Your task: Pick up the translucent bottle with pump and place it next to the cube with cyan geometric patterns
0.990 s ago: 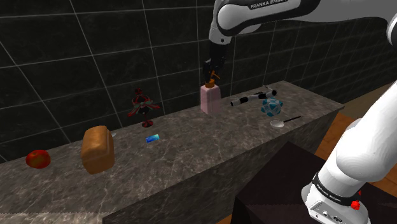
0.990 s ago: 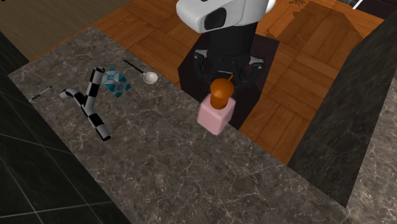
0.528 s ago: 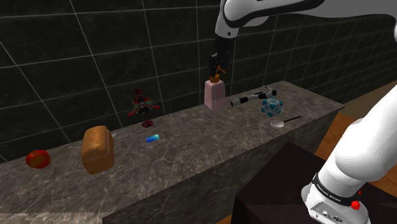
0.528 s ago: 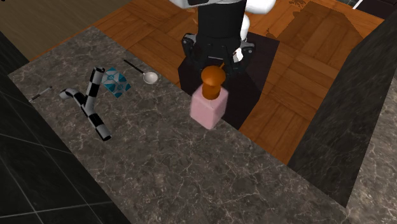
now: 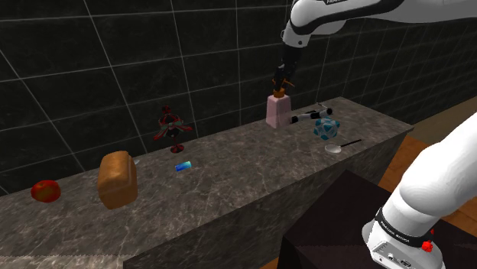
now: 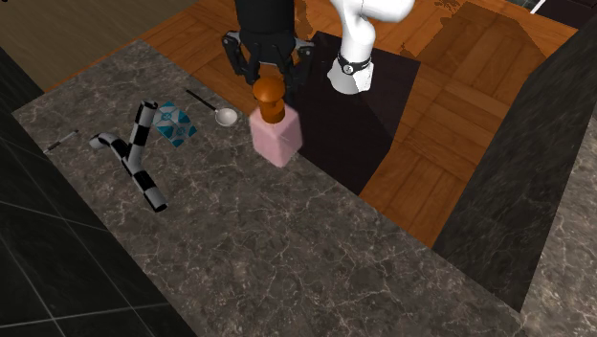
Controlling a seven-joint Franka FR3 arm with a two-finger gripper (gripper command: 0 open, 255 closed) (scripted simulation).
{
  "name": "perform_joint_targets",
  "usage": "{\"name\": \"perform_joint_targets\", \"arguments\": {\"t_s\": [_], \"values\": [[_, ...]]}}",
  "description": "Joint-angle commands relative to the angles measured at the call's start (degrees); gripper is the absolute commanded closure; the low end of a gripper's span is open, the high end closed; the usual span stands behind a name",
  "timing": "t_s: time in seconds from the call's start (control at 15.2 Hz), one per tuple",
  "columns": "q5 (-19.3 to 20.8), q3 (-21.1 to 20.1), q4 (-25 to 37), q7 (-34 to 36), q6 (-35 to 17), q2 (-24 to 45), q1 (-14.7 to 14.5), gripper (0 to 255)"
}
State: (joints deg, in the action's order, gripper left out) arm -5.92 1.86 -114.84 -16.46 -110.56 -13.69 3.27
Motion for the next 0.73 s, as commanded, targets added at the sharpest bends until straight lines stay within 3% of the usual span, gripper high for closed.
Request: {"name": "perform_joint_targets", "arguments": {"t_s": [0.0,0.66], "values": [[0.0,1.7,-1.3,-2.9,-0.3,-0.7,1.0,255],[0.0,10.9,-3.1,-17.2,-1.0,-0.3,6.2,255]]}}
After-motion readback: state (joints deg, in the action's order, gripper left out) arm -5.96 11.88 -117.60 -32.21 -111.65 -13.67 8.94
